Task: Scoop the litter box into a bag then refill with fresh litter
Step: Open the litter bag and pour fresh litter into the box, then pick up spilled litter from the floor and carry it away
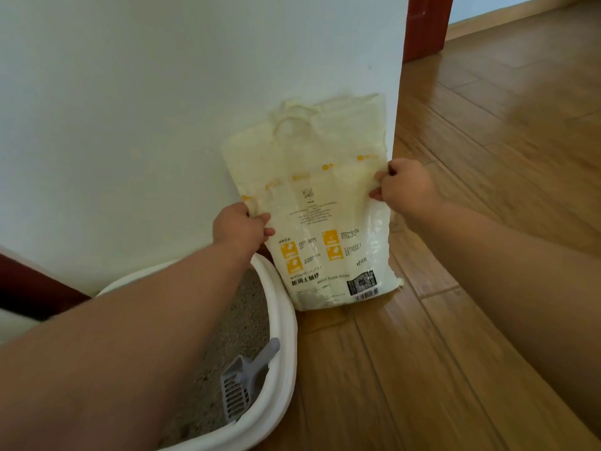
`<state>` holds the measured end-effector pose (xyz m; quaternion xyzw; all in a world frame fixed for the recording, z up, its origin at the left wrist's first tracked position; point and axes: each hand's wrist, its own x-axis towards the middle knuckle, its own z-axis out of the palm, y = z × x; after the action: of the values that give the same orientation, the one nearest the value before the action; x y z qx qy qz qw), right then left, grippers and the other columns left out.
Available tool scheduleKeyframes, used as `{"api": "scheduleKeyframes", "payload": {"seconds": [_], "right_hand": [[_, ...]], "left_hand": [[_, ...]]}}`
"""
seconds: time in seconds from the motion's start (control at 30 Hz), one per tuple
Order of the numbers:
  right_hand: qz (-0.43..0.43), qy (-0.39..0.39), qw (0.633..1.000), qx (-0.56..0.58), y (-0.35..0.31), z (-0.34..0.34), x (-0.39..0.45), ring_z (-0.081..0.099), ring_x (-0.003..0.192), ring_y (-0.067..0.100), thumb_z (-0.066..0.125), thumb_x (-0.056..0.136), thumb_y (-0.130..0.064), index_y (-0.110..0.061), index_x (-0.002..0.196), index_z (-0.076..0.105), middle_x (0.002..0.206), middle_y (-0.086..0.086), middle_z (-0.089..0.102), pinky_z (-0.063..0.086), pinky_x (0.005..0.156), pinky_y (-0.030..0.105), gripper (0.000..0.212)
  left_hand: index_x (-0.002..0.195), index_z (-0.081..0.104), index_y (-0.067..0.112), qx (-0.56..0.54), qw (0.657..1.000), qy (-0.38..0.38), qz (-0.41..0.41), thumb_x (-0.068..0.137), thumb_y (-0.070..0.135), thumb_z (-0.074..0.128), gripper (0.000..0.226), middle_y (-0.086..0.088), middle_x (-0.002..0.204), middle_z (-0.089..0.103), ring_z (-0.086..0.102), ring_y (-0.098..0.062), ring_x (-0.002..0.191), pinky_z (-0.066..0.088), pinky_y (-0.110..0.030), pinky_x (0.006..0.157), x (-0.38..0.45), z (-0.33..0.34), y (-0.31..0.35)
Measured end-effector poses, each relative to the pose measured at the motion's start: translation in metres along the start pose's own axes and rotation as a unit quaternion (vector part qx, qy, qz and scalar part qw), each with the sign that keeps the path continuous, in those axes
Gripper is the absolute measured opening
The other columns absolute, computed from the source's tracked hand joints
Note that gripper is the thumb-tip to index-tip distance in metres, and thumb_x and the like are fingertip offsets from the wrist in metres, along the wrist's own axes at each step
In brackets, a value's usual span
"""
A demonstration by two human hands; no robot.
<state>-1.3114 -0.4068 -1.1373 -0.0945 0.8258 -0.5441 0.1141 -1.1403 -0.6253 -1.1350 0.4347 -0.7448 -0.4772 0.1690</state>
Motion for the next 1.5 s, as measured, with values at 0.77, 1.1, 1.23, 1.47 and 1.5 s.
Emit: {"api": "scheduleKeyframes", "payload": {"seconds": [0.77,1.1,1.23,1.47,1.5], "right_hand": [[-0.048,-0.079,0.985,-0.144,-0.018,0.049,-0.075,0.057,0.123,0.023,0.058,0.100,-0.022,-0.020,0.159,0.027,0.154,0.006,0.042,0.050,0.079,0.025,0.066],[-0.135,-0.156,0.899,-0.387,-0.053,0.054,-0.193,0.062,0.109,0.017,0.058,0.098,-0.038,-0.026,0.141,0.050,0.135,-0.005,0.061,0.053,0.094,0.039,0.045],[-0.157,-0.187,0.828,-0.505,-0.090,0.055,-0.239,0.060,0.120,0.023,0.055,0.098,-0.044,-0.027,0.141,0.049,0.138,-0.001,0.060,0.052,0.098,0.041,0.047],[-0.173,-0.197,0.801,-0.538,-0.133,0.092,-0.313,0.058,0.122,0.029,0.051,0.098,-0.048,-0.027,0.144,0.045,0.141,0.003,0.056,0.051,0.097,0.048,0.052],[-0.186,-0.193,0.802,-0.535,-0.135,0.098,-0.317,0.059,0.121,0.029,0.050,0.098,-0.049,-0.027,0.144,0.044,0.140,0.003,0.056,0.051,0.096,0.048,0.051]], "left_hand": [[0.160,0.029,0.023,0.039,0.994,-0.097,0.008,0.098,0.014,0.061,0.071,0.001,0.162,0.037,0.057,-0.020,0.122,0.056,-0.039,0.099,-0.053,-0.043,-0.013],[0.126,0.065,0.027,0.357,0.917,-0.168,0.054,0.102,0.031,0.057,0.025,0.001,0.131,0.062,0.059,-0.015,0.109,0.052,-0.037,0.094,-0.136,-0.180,-0.080],[0.117,0.066,0.024,0.363,0.917,-0.160,0.035,0.103,0.033,0.054,0.020,0.002,0.115,0.064,0.061,-0.016,0.100,0.055,-0.039,0.088,-0.166,-0.218,-0.100],[0.119,0.065,0.022,0.447,0.875,-0.184,0.019,0.105,0.038,0.048,0.027,-0.002,0.116,0.063,0.060,-0.022,0.100,0.055,-0.046,0.093,-0.205,-0.258,-0.127],[0.120,0.064,0.023,0.448,0.877,-0.174,0.019,0.105,0.038,0.048,0.026,-0.002,0.118,0.063,0.060,-0.022,0.102,0.054,-0.046,0.094,-0.205,-0.261,-0.129]]}}
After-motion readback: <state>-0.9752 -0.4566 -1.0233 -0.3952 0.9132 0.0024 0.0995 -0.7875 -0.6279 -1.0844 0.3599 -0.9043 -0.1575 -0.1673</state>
